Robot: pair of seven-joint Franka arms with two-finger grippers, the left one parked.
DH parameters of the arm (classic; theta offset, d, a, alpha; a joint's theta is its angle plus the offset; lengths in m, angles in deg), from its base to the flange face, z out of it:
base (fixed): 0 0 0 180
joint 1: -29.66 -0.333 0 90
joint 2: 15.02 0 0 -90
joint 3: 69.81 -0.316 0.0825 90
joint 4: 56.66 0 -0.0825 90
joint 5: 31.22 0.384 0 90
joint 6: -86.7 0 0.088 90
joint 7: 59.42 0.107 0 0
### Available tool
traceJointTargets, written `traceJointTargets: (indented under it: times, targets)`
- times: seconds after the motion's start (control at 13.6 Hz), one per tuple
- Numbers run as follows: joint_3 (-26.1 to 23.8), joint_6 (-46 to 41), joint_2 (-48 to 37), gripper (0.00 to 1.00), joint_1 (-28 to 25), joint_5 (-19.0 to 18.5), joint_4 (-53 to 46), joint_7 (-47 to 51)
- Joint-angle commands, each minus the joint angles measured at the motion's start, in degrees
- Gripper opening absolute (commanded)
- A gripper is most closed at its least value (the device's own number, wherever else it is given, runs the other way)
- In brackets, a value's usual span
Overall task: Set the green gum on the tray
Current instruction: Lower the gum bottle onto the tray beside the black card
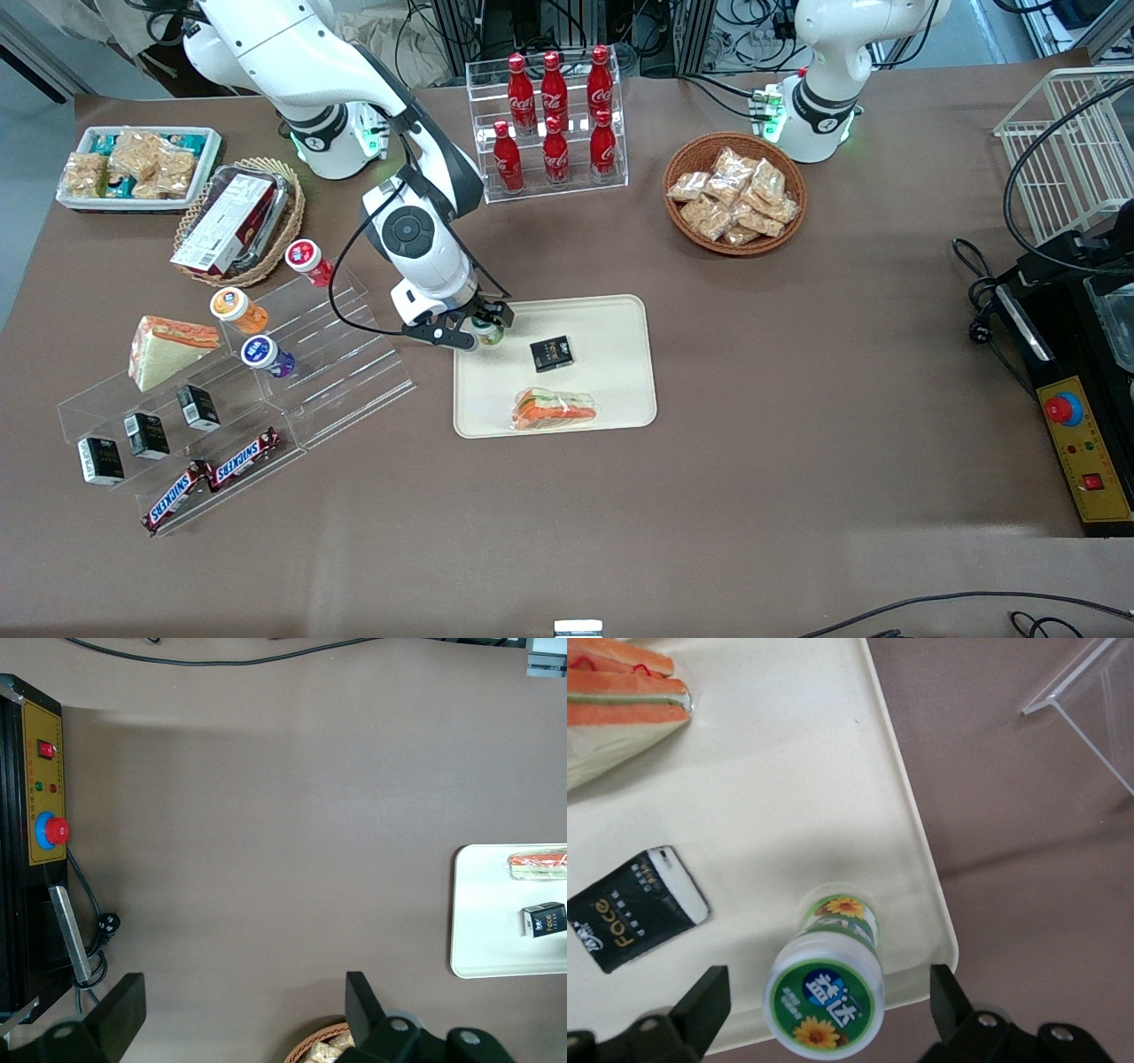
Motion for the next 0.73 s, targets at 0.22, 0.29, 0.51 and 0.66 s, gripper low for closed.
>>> traceJointTargets:
  times: [0.22,0.29,0.51,0.66]
  targets:
    - [0.47,-0.48,-1.72,1.0,-0.54,-0.03,-0.32,0.51]
    - [0.47,-3.45,-2.86,1.0,-0.54,-0.11,-1.89,0.42]
    - [0.3,-18.46,-5.41,1.0,-0.63,-0.03,-11.19,0.42]
    - [-0.4,-26.29,-6.99,1.0,-0.54,0.06,-17.43,0.51]
